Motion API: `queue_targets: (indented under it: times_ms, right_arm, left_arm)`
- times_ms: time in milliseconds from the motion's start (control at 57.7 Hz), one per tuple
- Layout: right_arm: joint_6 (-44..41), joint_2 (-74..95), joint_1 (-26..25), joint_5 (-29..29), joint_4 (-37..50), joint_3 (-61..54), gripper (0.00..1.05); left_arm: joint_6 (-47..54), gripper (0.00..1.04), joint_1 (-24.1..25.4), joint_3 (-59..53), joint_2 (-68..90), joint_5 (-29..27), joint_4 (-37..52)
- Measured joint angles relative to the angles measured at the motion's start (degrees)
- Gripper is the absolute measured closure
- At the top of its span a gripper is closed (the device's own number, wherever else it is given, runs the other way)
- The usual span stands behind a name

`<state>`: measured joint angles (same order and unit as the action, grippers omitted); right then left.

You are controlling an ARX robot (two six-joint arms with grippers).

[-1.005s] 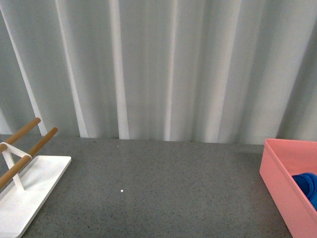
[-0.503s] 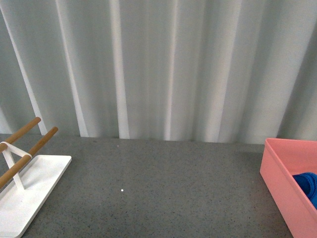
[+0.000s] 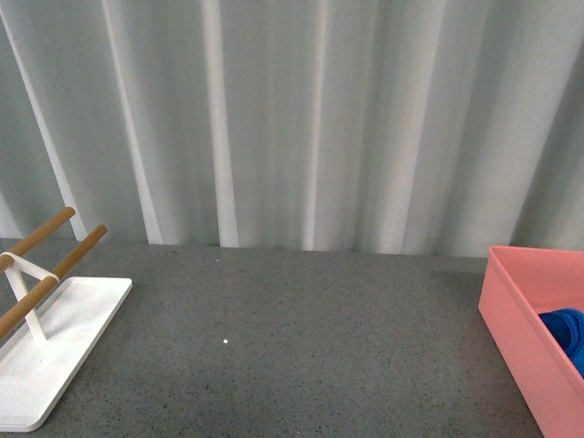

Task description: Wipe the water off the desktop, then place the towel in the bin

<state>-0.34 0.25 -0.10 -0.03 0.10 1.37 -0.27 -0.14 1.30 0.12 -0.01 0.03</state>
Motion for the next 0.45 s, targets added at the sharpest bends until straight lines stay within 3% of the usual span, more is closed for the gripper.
queue_targets:
  times_ms: [451]
  right_arm:
    - [0.0,0.0,0.0,0.0,0.0,0.0,0.07]
  left_arm:
    - [0.0,0.07,0.0,0.0,0.0,0.0,0.0]
